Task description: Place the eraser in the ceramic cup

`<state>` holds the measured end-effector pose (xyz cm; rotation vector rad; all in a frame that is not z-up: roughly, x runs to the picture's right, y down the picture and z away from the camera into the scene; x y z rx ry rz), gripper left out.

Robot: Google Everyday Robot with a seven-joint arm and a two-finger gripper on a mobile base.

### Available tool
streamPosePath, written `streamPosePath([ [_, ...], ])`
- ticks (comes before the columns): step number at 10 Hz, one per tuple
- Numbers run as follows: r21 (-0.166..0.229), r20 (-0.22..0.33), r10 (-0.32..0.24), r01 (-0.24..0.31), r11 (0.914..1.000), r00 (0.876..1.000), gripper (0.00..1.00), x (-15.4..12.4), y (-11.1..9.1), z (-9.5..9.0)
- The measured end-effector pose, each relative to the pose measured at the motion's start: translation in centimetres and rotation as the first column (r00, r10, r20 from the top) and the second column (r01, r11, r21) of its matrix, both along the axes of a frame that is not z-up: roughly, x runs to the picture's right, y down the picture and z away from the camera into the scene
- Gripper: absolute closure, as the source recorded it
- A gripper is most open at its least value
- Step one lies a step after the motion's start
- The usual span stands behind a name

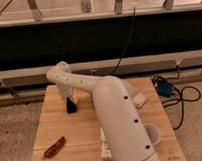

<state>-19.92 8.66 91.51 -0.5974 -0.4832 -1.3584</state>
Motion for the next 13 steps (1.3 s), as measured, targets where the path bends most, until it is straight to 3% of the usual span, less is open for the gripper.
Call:
streamPosePath([
  [2, 0.005, -0.003, 0.002, -0.002, 1.0000, 1.000, 0.98, 0.1, -0.7, -1.0],
  [8, 0.011, -0.002, 0.028, -0.028, 0.9996, 1.000, 0.98, 1.3, -2.2, -2.8],
  [10, 0.015, -0.003, 0.038, -0.038, 0.9992, 0.999, 0.98, 1.9, -3.6, -3.7],
  [12, 0.022, -0.002, 0.045, -0.045, 0.9987, 0.999, 0.91, 2.6, -4.4, -3.9],
  [13, 0.025, 0.002, 0.050, -0.050, 0.9985, 0.999, 0.93, 2.6, -4.7, -4.1],
])
